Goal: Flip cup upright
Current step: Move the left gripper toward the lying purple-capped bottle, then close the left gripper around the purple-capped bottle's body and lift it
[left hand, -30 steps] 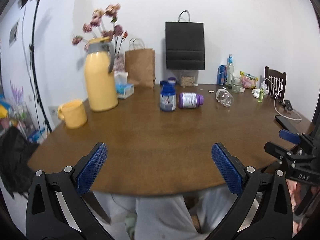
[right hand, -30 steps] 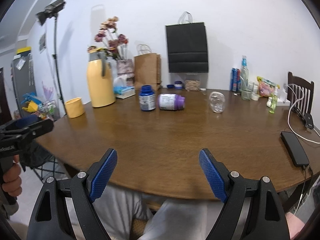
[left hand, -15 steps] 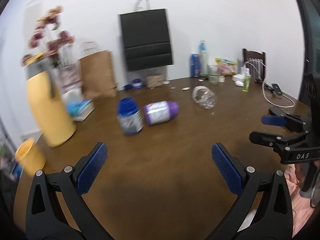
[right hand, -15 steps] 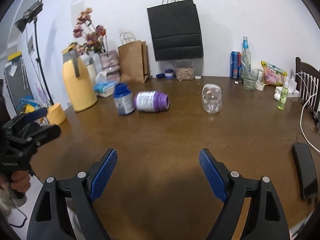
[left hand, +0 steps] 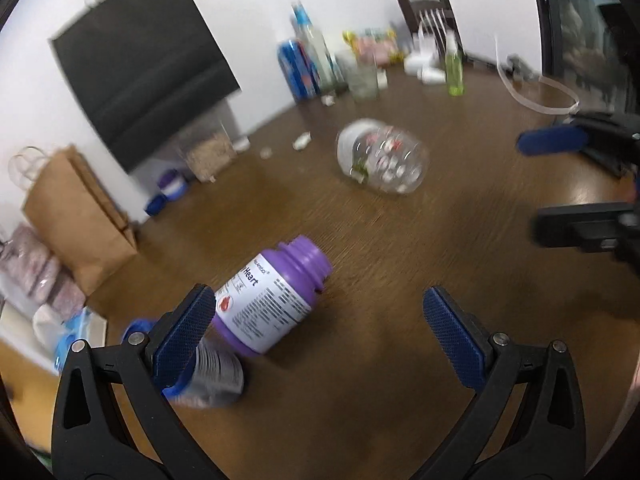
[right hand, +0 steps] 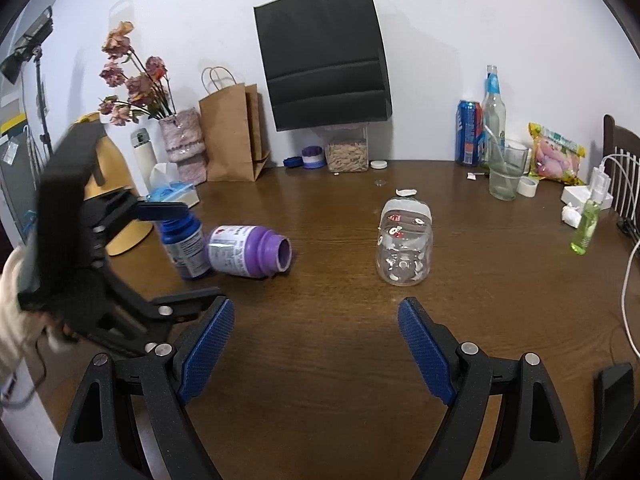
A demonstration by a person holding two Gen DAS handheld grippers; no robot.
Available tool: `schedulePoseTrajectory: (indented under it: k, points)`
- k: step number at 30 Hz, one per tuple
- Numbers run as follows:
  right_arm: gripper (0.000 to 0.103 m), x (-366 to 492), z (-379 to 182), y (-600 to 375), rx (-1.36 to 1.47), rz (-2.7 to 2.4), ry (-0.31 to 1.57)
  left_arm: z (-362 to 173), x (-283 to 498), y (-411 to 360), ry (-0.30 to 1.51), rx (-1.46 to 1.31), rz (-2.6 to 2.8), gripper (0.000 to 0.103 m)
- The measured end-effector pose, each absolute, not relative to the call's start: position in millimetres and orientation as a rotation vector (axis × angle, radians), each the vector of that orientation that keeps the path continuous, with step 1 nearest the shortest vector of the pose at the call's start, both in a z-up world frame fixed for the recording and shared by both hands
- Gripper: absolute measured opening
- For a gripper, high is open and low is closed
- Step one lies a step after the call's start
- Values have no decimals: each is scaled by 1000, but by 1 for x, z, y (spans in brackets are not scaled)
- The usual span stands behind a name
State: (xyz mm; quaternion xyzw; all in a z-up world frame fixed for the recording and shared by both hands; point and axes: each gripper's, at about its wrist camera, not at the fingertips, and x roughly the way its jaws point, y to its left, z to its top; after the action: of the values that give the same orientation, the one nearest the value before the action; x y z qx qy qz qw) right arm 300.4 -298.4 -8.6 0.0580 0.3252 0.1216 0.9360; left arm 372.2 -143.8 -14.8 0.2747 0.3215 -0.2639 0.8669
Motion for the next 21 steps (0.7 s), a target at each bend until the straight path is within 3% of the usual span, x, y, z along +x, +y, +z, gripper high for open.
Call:
schedulePoseTrajectory:
  k: [10,15,21]
  points:
    - [88,337,-34,-310,165,246,704,-44,440,-153,850,697,-615,101]
    - [88,345,-40,-315,192,242,709,-55,451,-158,916,667,-596,83]
    - [88,346,-51,-319,219,242,737,-64,437,-166,975,694,-618,86]
